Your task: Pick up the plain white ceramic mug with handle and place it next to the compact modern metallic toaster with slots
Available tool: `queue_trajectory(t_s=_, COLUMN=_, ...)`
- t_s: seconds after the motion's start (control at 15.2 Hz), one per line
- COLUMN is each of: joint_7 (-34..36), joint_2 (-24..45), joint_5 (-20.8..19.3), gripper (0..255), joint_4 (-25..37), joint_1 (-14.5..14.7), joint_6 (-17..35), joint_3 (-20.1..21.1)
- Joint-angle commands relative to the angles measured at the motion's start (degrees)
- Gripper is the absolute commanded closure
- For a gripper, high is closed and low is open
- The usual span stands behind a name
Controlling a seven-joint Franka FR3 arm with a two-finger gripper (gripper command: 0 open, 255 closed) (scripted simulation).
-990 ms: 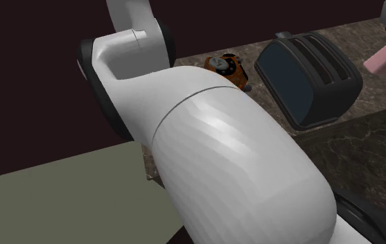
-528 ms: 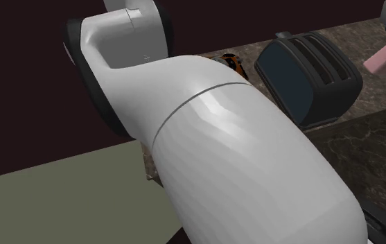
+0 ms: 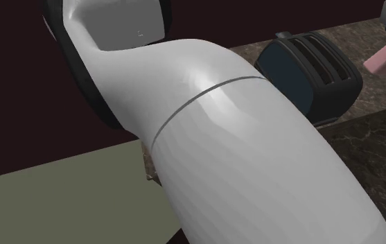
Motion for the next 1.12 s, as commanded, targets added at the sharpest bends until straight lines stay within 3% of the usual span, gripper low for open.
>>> queue_trajectory(t_s=0.0, joint_7=0.0, joint_2=0.0, joint_5=0.0, gripper=255, joint_4=1.7, joint_1=0.0, joint_6=-1.7, joint_3=0.0)
queue_trajectory(t_s=1.06, joint_7=0.0, joint_2=5.5, joint_5=0.9, gripper=255, joint_4=22.5, joint_1=-1.3, joint_6=-17.1, joint_3=-0.1)
